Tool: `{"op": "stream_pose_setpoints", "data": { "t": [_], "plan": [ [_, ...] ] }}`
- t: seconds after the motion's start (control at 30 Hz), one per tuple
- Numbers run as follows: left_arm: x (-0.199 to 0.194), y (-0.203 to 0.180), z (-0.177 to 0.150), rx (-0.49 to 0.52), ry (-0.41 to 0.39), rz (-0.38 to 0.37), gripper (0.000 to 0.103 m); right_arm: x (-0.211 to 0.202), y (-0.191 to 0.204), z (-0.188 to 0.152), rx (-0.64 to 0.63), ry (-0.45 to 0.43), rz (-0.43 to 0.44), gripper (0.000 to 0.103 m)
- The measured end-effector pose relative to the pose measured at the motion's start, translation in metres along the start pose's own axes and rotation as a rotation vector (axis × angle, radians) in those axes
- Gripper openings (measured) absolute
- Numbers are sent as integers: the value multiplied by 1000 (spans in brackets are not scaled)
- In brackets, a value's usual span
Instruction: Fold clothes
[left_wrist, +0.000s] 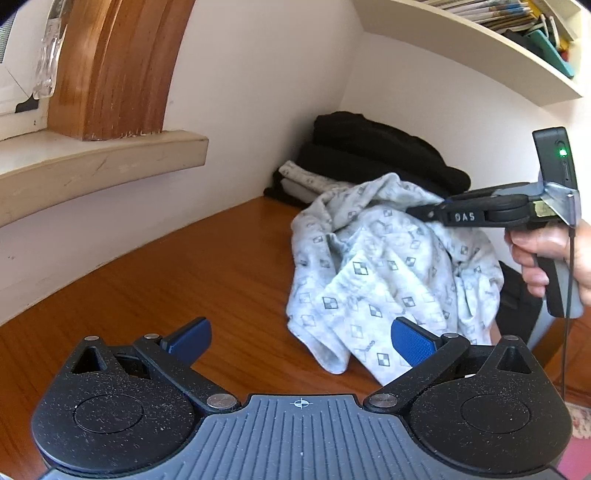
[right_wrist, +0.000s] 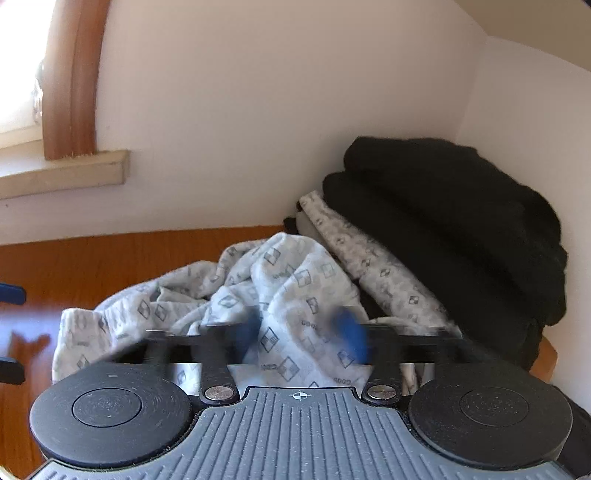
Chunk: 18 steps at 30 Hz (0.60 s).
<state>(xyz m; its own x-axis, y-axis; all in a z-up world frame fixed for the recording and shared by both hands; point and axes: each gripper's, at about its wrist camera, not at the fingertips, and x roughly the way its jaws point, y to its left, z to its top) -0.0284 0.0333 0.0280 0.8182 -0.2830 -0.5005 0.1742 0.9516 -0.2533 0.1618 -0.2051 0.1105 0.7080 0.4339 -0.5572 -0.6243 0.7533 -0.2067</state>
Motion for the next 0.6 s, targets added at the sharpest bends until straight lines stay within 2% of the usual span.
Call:
{"op": "stream_pose_setpoints", "data": {
  "t": [0.07,0.17,0.37,0.43,0.47,0.5,0.6],
  "plan": [
    [1,-1,-1,-4,3,-12,103,-6,-3,0,-3,-26,1,8],
    [3,-1,-4,-3,12,-48,102,-17,-10,5,39,-57,65,7],
    [0,-6,-4,11,3,-95,98,-38,27,9,-29,-94,177,7],
    [-2,-7,-5,11,-1,-110,93,-47,37,12,-37,-126,197,7],
    [-1,-7,-5,7,0,-112,83,-52,42,13,-40,-145,206,7],
    [0,-6,-5,0,4,-112,68,-57,44,15,-42,-169,212,7],
    [1,-2,-5,-39,13,-130,63,-76,44,27,-29,-225,236,7]
  ]
}}
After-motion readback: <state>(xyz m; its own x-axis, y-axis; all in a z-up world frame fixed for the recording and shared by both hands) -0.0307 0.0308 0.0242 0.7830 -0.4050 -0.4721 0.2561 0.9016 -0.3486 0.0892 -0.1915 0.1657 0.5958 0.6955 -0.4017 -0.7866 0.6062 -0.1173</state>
